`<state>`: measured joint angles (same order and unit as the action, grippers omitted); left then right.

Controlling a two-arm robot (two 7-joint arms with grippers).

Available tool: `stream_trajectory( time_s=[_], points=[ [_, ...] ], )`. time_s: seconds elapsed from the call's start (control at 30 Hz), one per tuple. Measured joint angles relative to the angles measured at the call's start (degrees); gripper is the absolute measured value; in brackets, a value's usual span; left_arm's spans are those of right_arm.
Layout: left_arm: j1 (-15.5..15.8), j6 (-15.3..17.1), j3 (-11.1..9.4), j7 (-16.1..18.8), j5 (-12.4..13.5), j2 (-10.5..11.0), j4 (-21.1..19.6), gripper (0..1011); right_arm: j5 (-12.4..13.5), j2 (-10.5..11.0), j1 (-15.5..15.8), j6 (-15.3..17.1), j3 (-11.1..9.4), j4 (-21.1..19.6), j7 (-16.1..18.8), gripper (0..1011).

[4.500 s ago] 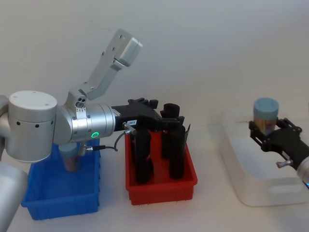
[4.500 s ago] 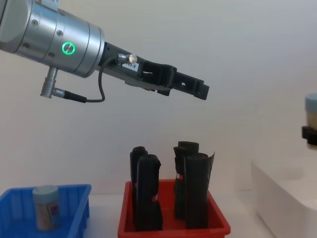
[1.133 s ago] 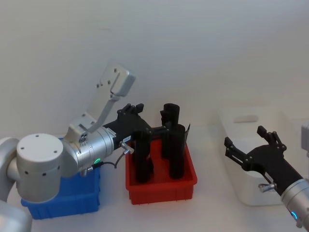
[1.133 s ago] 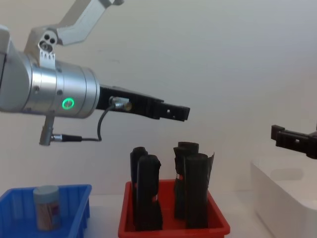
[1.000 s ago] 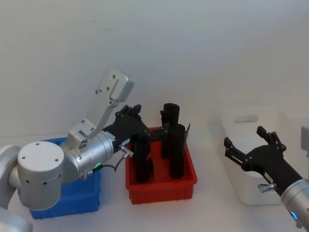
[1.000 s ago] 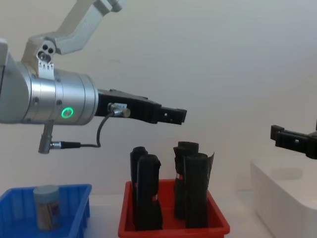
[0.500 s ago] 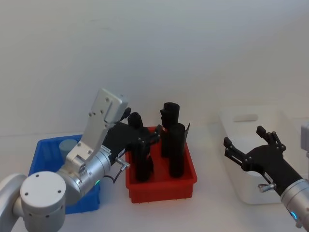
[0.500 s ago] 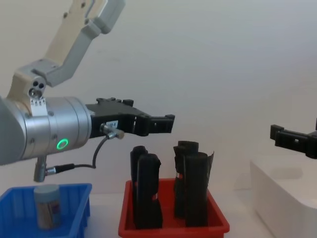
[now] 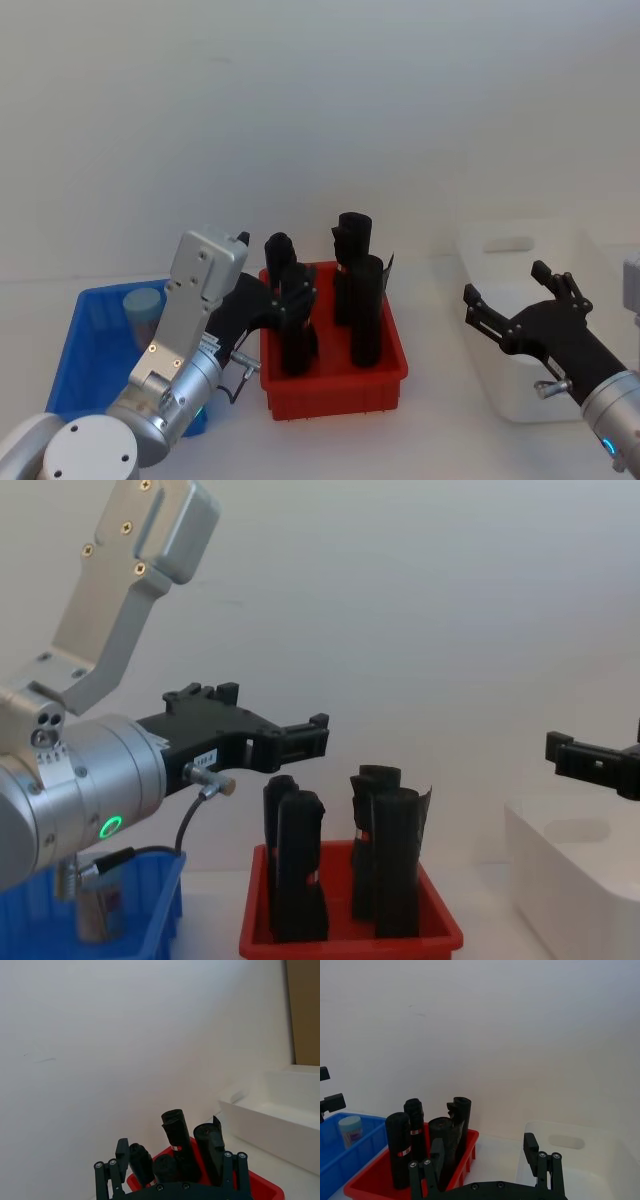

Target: Pick the cotton swabs from the blue box and place them into the white box.

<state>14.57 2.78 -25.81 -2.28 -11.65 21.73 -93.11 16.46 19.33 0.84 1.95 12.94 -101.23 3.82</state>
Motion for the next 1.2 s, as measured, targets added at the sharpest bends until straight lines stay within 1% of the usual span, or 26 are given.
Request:
stream_trajectory(
  time_s=[0.1,0.23,0.87,1.03,1.2],
  points=[
    [-0.63,-1.18,-0.16,1.0,0.13,0.12,-0.07,1004,0.0,0.0,0.0,0.0,0.0,0.0,0.0,1001],
    [-0.99,-1.92,-0.25,1.59,0.2,0.19,-0.1,1004,0.0,0.0,0.0,0.0,0.0,0.0,0.0,1001],
    [-0.98,-2.0,-0.21,1.66,0.16,0.16,-0.08,1004,0.02,-0.07,-0.1,0.0,0.0,0.19,0.21,1001],
    [-0.98,-1.99,-0.21,1.66,0.16,0.16,-0.07,1004,0.14,-0.38,-0.72,0.04,-0.02,1.06,0.85,1001],
    [-0.98,-1.98,-0.21,1.66,0.16,0.16,-0.06,1004,0.16,-1.07,-2.14,0.21,0.0,3.17,2.11,1001]
  ],
)
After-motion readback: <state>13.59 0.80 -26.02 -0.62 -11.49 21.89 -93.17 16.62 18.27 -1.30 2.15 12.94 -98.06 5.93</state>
